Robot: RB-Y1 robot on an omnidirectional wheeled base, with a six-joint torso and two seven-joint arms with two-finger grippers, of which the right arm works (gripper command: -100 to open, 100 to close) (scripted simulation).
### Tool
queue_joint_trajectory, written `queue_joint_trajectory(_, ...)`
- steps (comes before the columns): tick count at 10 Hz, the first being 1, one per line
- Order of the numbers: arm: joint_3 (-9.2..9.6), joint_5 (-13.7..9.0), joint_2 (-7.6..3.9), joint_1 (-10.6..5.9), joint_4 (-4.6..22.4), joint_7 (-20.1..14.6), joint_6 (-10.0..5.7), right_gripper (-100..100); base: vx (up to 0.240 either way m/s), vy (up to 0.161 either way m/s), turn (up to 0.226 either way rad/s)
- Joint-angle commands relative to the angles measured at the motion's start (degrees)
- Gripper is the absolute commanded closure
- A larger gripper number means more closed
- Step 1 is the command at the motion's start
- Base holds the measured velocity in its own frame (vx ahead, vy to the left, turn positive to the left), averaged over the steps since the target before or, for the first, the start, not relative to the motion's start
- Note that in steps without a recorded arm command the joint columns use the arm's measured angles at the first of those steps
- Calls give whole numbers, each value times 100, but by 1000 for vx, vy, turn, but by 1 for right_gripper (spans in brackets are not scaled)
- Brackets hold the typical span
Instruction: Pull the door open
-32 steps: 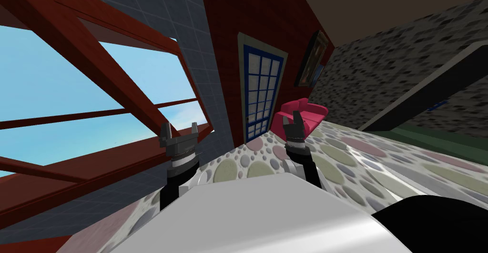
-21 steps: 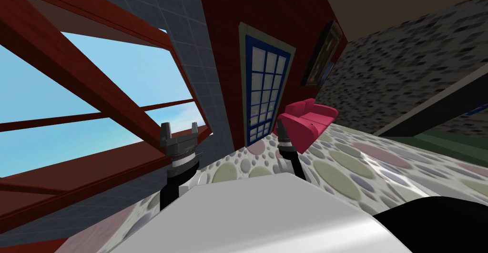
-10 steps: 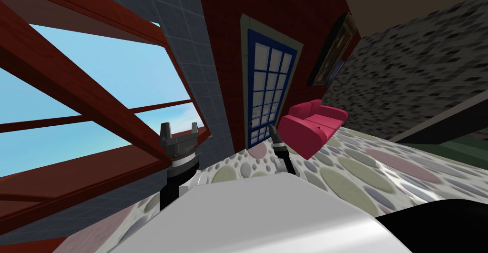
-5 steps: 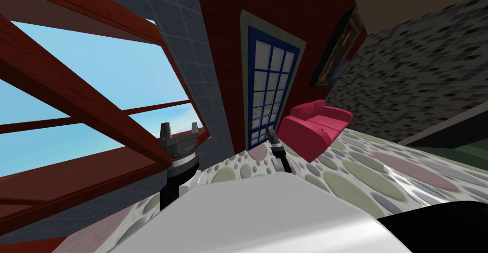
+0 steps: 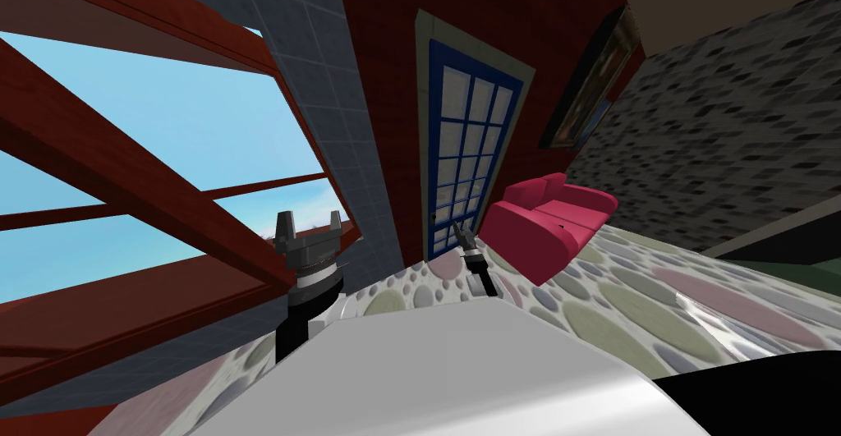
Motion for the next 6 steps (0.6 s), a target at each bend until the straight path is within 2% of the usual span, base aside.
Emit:
queue_joint_trajectory(1,-4,17,-22,-25,180,132,-20,-100,58,-31,20)
queue_joint_trajectory(2,-4,55,-18,-118,403,332,-68,-100,62,-36,22)
queue_joint_trajectory(3,-4,55,-18,-118,442,332,-68,-100,50,-26,22)
queue_joint_trajectory(5,-5,131,-3,-305,859,704,-162,-100,66,-26,45)
queue_joint_trajectory(6,-5,131,-3,-305,967,731,-162,-100,63,-27,19)
